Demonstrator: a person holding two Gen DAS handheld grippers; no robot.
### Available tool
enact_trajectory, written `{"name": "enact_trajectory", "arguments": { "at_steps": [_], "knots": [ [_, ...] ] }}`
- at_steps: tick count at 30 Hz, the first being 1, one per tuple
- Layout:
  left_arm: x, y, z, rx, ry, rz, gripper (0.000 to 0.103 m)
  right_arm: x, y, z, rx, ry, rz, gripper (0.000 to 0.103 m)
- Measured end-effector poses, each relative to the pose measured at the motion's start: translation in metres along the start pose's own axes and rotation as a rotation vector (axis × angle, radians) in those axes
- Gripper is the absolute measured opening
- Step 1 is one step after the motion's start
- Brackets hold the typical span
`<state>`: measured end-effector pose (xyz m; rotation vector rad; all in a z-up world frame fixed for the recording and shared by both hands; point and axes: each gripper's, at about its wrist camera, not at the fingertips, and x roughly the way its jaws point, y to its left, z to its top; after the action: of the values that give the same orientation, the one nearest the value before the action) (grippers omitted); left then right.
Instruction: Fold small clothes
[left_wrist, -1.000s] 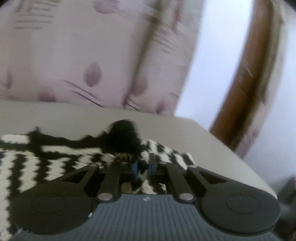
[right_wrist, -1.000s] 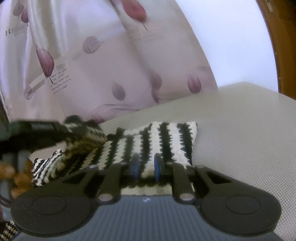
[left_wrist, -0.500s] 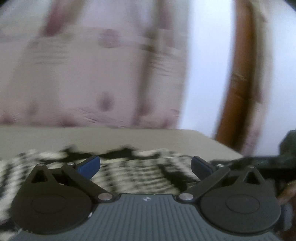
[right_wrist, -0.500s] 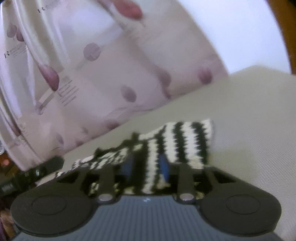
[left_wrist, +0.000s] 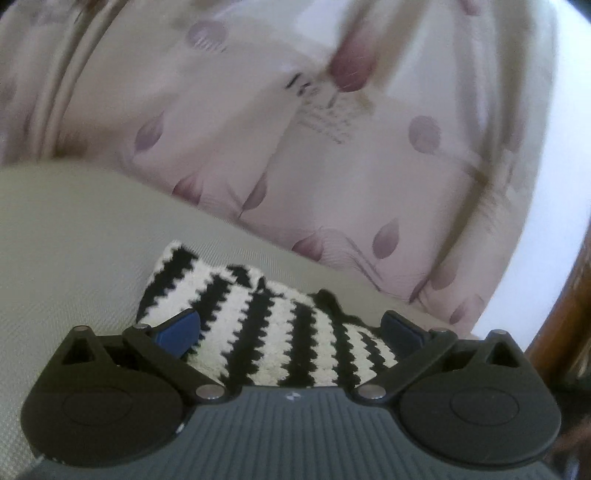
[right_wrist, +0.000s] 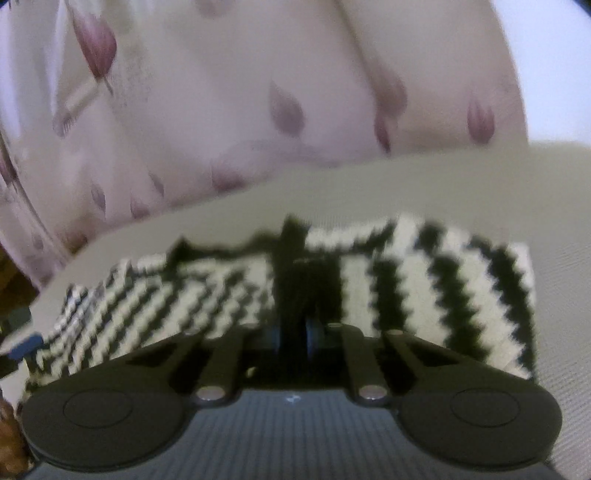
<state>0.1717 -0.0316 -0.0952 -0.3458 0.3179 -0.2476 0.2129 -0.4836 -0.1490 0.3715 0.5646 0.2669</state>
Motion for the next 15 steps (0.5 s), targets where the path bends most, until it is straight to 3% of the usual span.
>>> {"name": "enact_trajectory", "arguments": {
  "at_steps": [2,5,10,15],
  "knots": [
    [-0.004,-0.004,-0.001,0.020,-0.016,0.006,0.103,-0.020,-0.007,0.006,0.007,-0.088,-0.018,0.011],
    [0.003,-0.003,-0.003,0.014,0.011,-0.002,0.103,-0.037,-0.024,0.012,-0.008,-0.128,-0.069,0.011],
    [0.012,0.000,-0.004,-0.010,0.060,0.004,0.103,-0.030,-0.058,0.003,0.052,-0.081,-0.083,0.011],
    [0.017,0.005,-0.005,-0.031,0.106,0.042,0.103,-0.016,-0.068,-0.010,0.085,-0.050,-0.096,0.013]
  ]
}}
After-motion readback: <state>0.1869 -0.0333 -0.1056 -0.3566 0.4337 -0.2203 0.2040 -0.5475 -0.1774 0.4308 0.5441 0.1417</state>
